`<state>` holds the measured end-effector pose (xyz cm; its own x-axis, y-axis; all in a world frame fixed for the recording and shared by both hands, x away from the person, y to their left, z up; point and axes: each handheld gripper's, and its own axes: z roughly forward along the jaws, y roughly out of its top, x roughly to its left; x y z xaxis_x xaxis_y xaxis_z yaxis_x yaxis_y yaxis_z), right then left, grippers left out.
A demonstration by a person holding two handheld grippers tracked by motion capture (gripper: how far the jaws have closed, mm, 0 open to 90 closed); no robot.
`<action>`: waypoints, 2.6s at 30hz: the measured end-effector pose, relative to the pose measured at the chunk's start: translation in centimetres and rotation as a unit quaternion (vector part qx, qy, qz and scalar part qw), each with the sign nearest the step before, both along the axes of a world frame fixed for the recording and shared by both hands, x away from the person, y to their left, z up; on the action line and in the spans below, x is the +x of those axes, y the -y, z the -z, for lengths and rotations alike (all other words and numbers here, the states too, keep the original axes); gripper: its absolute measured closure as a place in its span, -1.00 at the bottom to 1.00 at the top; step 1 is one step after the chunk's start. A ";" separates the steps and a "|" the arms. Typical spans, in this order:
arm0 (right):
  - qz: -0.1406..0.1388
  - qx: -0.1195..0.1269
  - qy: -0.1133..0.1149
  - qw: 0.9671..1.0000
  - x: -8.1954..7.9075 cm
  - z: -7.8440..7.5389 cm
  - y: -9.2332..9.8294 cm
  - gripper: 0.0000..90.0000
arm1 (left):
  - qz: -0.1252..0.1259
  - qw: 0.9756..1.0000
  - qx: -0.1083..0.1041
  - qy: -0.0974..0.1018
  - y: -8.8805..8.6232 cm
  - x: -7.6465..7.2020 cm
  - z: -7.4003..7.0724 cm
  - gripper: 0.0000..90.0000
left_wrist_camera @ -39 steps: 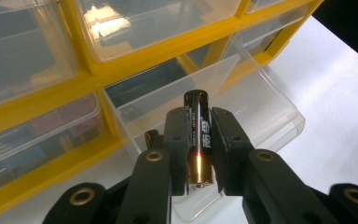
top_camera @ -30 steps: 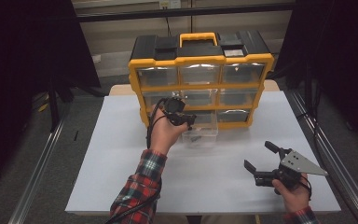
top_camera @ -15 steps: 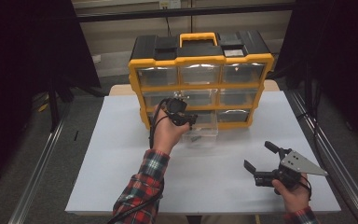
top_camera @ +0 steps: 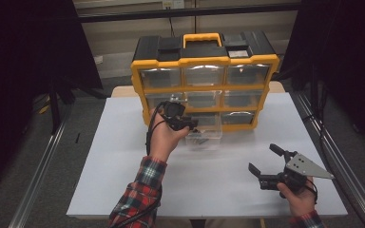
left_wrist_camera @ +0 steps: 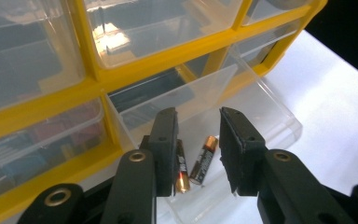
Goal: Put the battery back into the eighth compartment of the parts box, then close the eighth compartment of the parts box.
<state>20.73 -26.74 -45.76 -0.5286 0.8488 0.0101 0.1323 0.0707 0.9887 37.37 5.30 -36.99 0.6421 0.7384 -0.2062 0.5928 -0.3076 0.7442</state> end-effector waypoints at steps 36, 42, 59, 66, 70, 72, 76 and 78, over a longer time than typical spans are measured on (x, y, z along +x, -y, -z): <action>0.001 -0.001 0.000 1.000 0.0 0.0 -0.1 -0.99 | 0.015 1.000 -0.001 -0.012 -1.5 -3.2 1.8 0.96; 0.001 -0.001 0.000 1.000 0.0 0.0 0.0 -0.99 | 0.019 1.000 0.001 -0.012 -1.3 -3.3 1.9 0.98; 0.001 0.000 0.000 1.000 0.0 0.0 -0.1 -0.99 | 0.023 0.999 0.012 -0.021 -0.7 -3.6 2.8 0.99; 0.002 -0.002 -0.002 1.000 0.0 0.0 -0.1 -0.99 | 0.027 0.999 0.024 -0.020 -0.7 -3.6 2.9 1.00; 0.001 -0.002 -0.001 1.000 0.0 0.0 -0.1 -0.99 | 0.023 0.999 0.022 -0.019 -0.5 -3.6 2.9 1.00; 0.002 -0.002 -0.002 1.000 0.0 0.0 -0.1 -0.99 | 0.029 0.999 0.026 -0.019 -0.4 -3.6 3.0 1.00; 0.002 -0.002 -0.002 1.000 0.0 0.0 -0.1 -0.99 | 0.029 0.999 0.024 -0.019 -0.2 -3.6 3.0 1.00; 0.001 -0.001 0.000 1.000 0.0 0.0 0.0 -0.99 | 0.028 0.999 0.019 -0.019 -0.1 -3.6 3.1 1.00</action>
